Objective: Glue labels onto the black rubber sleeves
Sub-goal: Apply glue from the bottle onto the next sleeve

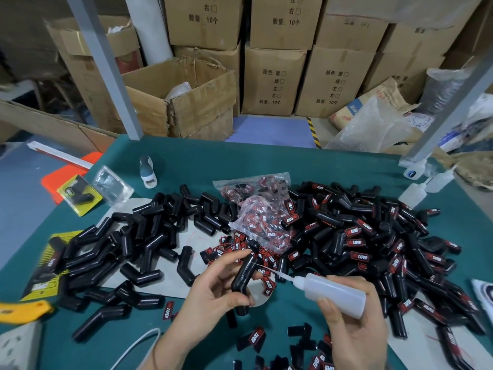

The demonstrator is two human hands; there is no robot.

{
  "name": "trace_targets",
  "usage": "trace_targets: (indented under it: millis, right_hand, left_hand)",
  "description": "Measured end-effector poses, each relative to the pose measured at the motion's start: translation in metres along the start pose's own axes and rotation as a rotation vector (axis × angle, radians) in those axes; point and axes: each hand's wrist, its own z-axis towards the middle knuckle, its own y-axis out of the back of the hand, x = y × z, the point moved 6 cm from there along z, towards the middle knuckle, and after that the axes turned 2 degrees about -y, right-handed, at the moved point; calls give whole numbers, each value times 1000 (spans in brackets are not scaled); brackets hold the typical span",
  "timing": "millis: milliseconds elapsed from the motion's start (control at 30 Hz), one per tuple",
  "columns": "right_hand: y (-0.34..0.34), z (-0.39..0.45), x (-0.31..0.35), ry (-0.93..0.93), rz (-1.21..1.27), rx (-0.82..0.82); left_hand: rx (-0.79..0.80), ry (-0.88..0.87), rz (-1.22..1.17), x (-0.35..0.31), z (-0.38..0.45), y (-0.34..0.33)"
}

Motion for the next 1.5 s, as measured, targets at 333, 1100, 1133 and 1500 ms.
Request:
trace_targets:
  millis: [333, 1100, 1133, 1500]
  right_hand:
    - [1, 0, 0, -6, -11, 2]
    - [-1, -1, 4, -15, -19, 36]
    - [-1, -1, 4, -10, -20, 34]
    - [0, -2, 3, 11, -25, 33]
  left_hand:
    - [3, 4, 5, 3, 1, 1]
    - [-38, 6, 58, 9, 1, 8]
    - [-37, 2, 63, 9, 1, 8]
    - [-27, 10, 62, 7, -1, 8]
